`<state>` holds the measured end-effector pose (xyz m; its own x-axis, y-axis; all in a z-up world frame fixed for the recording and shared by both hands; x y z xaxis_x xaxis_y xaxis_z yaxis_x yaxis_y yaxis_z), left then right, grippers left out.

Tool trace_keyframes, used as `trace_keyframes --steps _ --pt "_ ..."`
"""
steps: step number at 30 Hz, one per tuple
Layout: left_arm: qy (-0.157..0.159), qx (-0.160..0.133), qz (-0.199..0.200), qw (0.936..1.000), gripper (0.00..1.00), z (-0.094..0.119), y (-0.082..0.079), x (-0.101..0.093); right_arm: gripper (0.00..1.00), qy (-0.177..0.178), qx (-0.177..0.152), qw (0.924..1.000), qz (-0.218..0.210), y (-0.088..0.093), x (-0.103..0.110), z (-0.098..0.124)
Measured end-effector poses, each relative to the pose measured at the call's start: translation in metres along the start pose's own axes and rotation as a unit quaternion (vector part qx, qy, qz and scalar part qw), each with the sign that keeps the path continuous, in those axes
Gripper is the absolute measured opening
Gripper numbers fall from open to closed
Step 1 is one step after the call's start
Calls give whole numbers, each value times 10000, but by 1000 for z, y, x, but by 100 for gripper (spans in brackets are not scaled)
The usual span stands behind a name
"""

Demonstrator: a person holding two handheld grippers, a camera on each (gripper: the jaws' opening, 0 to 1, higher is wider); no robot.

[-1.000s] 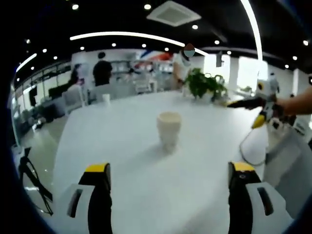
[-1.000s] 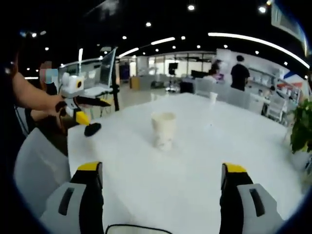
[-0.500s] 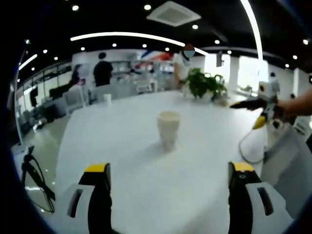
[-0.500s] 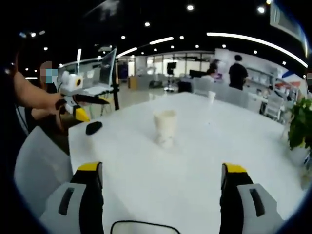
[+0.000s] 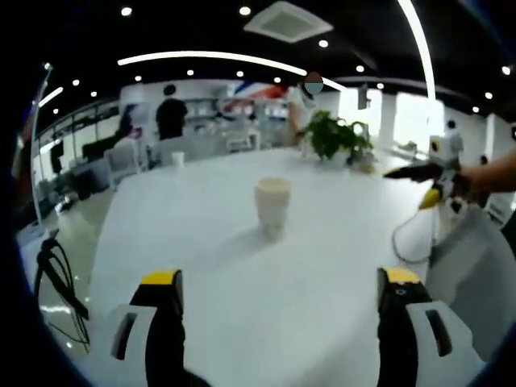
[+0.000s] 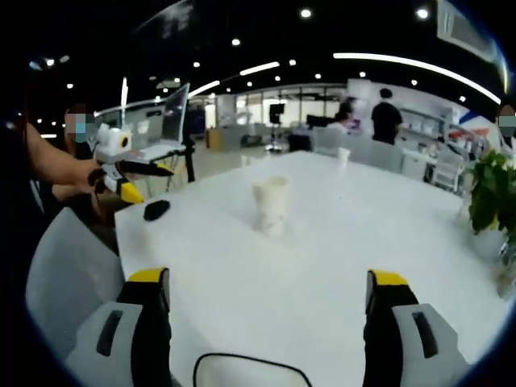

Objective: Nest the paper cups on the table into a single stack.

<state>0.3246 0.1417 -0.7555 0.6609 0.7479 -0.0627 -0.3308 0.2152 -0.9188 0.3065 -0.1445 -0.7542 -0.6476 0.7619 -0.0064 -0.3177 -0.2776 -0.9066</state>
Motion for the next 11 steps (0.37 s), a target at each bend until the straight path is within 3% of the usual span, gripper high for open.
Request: trace_keyframes --steps 11 --pt "-36 -6 18 10000 98 2 1 2 100 -36 48 10000 30 3 2 1"
Point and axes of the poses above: the point that each gripper's makers call its tool centre point, and the gripper's own axes: z roughly backward along the fingers, x roughly to its left, y roughly out of its underside, the point moved 1 cm from there along z, roughly backward along the fingers, and after that the axes turned 1 degree about y, right-handed, at the moved point
